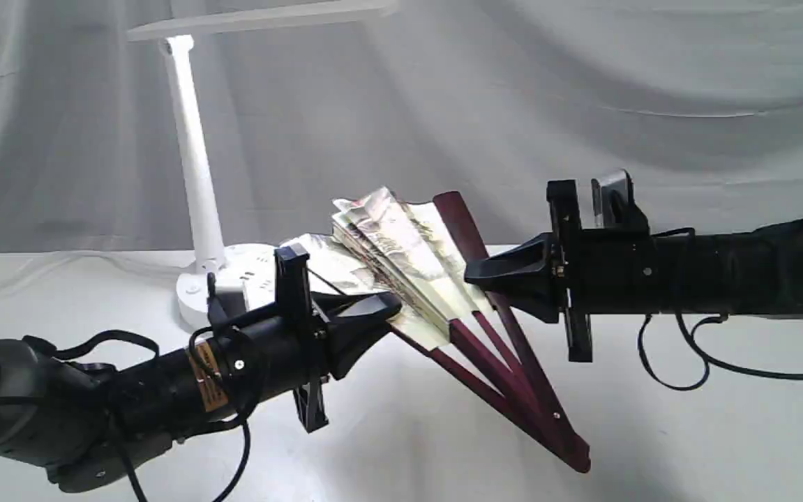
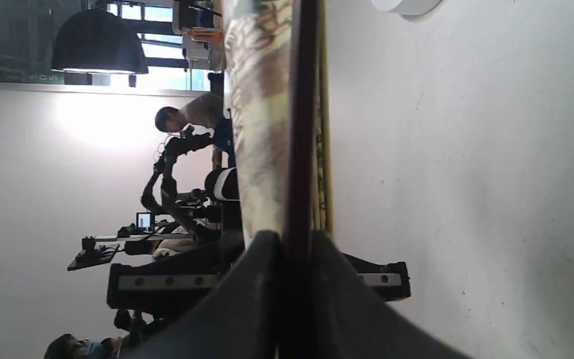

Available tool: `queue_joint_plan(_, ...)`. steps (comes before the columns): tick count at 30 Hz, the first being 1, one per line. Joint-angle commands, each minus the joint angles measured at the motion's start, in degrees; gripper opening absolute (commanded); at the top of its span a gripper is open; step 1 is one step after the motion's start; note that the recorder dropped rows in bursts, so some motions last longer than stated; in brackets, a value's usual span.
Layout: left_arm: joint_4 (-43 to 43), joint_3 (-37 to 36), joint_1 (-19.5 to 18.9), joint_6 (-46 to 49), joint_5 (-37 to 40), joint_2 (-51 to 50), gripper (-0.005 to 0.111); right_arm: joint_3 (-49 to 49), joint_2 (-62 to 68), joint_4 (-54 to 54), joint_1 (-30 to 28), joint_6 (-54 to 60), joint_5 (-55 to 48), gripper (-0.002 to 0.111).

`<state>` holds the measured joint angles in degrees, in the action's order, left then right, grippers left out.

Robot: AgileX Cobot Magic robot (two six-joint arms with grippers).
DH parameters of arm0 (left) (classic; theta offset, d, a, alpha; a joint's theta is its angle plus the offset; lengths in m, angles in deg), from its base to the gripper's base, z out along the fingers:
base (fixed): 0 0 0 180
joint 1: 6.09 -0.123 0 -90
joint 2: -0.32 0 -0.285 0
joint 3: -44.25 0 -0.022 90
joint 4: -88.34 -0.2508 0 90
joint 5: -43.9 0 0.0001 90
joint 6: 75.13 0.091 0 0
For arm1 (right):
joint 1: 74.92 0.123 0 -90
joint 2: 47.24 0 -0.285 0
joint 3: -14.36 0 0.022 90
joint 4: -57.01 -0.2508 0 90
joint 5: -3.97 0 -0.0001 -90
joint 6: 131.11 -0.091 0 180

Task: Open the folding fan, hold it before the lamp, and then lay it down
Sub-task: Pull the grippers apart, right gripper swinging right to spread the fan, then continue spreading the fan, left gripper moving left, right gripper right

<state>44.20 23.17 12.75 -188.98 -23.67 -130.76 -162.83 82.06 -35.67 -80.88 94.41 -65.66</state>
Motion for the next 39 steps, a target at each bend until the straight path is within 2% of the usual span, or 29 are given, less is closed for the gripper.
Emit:
queue_joint_plan(1, 1.4, 0.45, 0.1, 0.27, -2.2, 0.03, 0.0, -0.06, -0.27, -0.21, -0.82, 0.97, -0.33, 0.0)
queue_joint_plan(15, 17.04, 0.45, 6.72, 3.4, -0.47, 0.03, 0.0, -0.06, -0.27, 0.03, -5.66, 1.37, -0.33, 0.0)
queue_joint_plan(35, 31.58, 0.45, 6.72, 9.85, -0.47, 0.03, 0.0, -0.06, -0.27, 3.65, -18.32, 2.23, -0.33, 0.0)
queue_joint_plan(39, 35.67, 0.45, 7.98, 12.43, -0.72, 0.03, 0.0, -0.06, -0.27, 5.07, -20.53, 1.99, -0.33, 0.0)
